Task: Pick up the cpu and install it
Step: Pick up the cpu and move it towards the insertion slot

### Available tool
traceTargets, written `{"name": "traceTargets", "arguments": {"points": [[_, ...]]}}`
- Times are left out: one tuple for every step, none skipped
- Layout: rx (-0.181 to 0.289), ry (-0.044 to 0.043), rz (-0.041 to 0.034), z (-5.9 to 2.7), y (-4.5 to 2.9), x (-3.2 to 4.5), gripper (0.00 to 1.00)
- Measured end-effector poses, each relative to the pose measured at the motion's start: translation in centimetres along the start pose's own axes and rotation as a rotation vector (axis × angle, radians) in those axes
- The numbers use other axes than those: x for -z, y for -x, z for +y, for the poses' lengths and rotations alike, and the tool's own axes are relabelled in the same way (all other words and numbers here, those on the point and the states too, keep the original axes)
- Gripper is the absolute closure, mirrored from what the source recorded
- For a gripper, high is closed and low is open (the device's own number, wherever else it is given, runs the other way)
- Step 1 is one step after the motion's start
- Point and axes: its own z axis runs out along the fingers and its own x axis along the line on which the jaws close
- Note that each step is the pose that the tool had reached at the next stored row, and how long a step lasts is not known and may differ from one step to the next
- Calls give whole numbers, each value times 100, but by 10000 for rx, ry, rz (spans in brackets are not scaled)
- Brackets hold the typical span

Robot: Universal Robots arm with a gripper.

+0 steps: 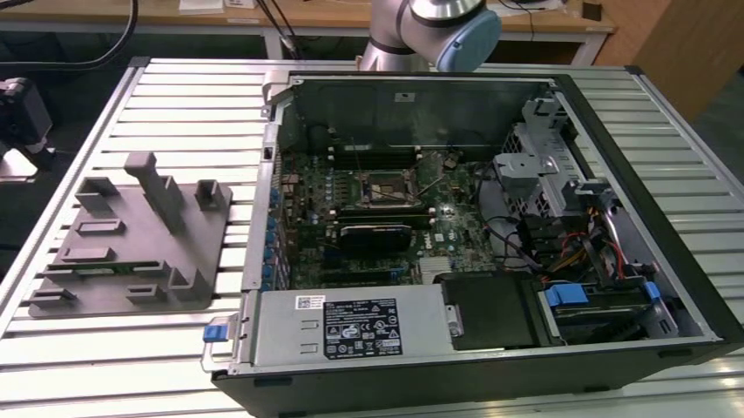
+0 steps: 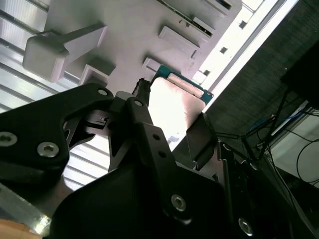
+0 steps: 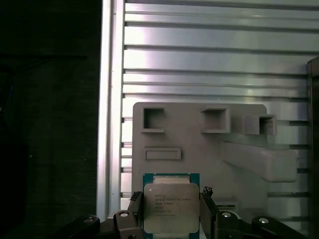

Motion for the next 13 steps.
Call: {"name": "traceTargets", "arguments": {"points": [[0, 1, -1, 0, 0, 12, 46], [0, 2, -2, 1, 1, 24, 46], [0, 2, -4, 2, 1, 37, 46], [0, 3, -5, 2, 2, 52, 46], [0, 3, -5, 3, 2, 66, 46], [0, 5, -5, 4, 3, 79, 46], [0, 6, -5, 4, 4, 93, 46], [0, 7, -6, 5, 4, 106, 46], [0, 7, -6, 6, 4, 119, 46], [0, 8, -6, 6, 5, 131, 46], [0, 8, -6, 7, 6, 143, 46], [0, 9, -6, 7, 6, 155, 46], [0, 10, -7, 8, 6, 166, 46]]}}
